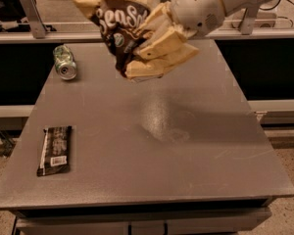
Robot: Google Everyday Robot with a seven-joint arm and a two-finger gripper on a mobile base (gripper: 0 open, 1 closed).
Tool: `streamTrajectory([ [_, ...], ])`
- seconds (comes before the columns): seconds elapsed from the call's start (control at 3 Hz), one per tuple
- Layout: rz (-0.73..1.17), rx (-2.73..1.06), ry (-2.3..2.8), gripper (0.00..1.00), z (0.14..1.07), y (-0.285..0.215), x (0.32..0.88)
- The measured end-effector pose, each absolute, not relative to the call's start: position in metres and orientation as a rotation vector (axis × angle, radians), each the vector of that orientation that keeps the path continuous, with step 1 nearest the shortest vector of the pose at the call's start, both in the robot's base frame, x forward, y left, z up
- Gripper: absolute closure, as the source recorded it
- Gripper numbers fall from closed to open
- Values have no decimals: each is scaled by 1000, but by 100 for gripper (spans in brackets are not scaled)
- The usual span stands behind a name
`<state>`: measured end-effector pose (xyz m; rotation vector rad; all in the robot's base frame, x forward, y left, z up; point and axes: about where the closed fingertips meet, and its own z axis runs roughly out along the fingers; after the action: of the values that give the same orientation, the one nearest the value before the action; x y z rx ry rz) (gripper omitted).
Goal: Move brown chip bag near rxbar chocolate
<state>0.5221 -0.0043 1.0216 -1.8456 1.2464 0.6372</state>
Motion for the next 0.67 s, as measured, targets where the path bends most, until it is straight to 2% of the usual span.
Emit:
streamTrajectory([
  [0.33,652,-1986,1129,100,1025,46,503],
  [0.67,638,-2061,1132,82,1014,73,498],
])
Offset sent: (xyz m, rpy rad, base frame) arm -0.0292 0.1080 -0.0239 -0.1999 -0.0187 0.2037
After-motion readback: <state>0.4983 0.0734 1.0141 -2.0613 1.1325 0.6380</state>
